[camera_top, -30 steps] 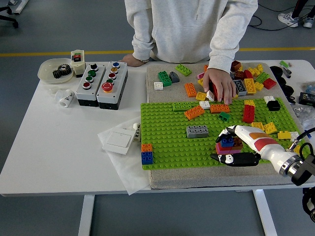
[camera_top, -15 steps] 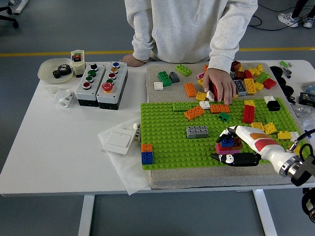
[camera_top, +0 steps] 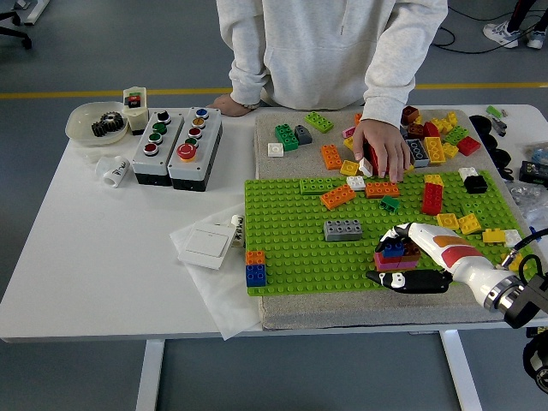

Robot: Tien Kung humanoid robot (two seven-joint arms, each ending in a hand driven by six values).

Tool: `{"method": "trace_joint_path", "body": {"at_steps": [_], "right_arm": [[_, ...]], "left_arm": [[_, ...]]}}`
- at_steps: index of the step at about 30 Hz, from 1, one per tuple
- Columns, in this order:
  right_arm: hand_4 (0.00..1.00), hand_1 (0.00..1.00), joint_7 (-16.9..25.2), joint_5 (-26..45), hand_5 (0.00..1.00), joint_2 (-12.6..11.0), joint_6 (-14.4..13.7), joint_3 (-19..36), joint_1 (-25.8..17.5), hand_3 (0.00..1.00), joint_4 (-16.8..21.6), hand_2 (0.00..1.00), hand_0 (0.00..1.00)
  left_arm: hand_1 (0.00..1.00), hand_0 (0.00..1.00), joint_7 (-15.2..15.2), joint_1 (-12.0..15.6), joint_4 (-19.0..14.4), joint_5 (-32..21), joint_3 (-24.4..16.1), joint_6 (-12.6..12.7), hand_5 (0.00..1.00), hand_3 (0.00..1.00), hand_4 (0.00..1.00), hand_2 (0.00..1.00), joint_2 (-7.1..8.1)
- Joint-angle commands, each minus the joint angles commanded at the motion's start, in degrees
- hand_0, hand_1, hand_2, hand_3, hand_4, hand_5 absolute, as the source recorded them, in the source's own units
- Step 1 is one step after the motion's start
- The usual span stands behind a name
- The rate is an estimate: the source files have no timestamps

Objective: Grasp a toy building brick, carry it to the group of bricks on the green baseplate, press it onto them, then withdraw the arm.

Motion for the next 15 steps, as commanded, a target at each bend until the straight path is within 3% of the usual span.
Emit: {"method": "trace_joint_path", "body": {"at_steps": [15], "right_arm": [[0.892,0.670,-0.45,-0.90,0.646,-0.39,-0.12,1.59,-0.35,0.577,1.30,0.714,0.708]], "left_arm": [[0.751,0.776,-0.01,0.34,0.03,0.94,-0.59,-0.11,0.620,0.588,0.618,0.785,-0.03]]}}
